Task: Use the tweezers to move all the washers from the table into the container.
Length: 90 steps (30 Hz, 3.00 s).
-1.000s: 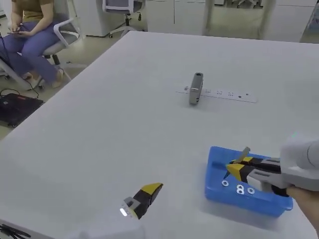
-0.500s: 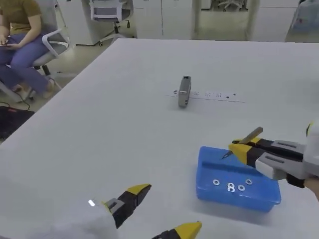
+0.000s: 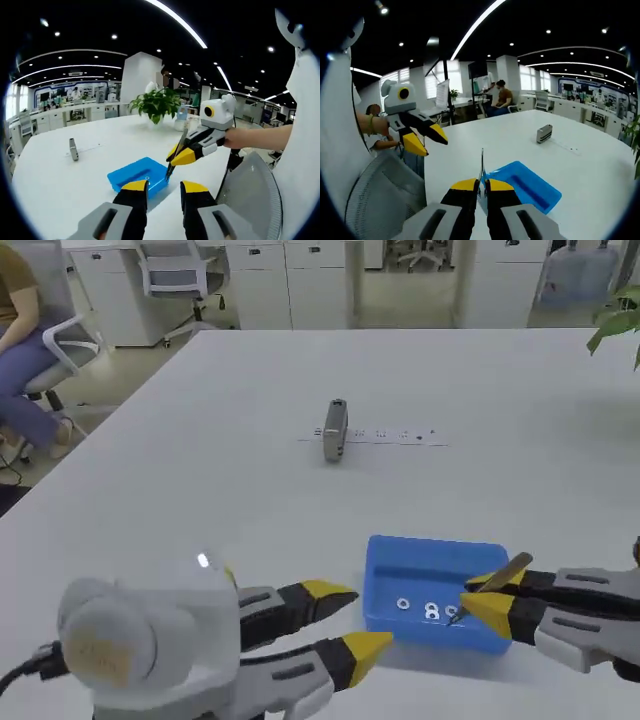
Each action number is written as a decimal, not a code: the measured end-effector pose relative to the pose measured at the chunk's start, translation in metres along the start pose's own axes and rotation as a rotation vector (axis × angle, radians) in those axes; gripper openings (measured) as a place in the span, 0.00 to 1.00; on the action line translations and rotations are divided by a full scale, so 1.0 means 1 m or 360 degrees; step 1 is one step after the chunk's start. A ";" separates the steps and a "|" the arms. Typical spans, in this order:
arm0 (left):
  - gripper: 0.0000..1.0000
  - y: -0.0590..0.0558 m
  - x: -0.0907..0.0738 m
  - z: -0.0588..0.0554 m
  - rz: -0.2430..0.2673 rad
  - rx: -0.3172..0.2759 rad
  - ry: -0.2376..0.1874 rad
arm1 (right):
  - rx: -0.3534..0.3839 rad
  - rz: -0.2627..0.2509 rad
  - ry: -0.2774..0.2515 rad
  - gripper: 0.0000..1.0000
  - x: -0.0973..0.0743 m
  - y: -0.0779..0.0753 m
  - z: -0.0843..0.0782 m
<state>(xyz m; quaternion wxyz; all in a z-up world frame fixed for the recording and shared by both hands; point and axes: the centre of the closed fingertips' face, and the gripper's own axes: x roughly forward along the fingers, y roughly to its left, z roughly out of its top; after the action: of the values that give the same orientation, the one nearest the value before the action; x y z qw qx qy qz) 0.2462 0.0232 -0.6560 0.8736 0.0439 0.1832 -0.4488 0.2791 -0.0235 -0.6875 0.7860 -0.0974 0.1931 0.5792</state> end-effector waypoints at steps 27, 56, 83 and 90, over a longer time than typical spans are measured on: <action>0.04 -0.051 0.041 -0.006 -0.0346 0.0370 0.0262 | -0.0556 0.0395 0.0728 0.03 0.013 0.052 -0.063; 0.00 -0.028 0.059 -0.089 -0.0442 0.0532 0.0790 | -0.0480 0.0259 0.0848 0.05 0.026 0.032 -0.119; 0.00 -0.004 0.057 -0.138 -0.0501 0.0551 0.1100 | 0.0279 -0.0267 0.0079 0.35 -0.022 -0.003 -0.073; 0.00 0.006 0.057 -0.154 -0.0465 0.0575 0.1233 | 0.0448 -0.0399 -0.0094 0.34 -0.048 -0.015 -0.059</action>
<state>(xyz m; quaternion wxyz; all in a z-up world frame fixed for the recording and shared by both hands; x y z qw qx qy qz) 0.2375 0.0202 -0.8197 0.6463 0.3342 0.4197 -0.5426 0.2695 -0.0927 -0.7223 0.8632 0.0072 0.2354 0.4465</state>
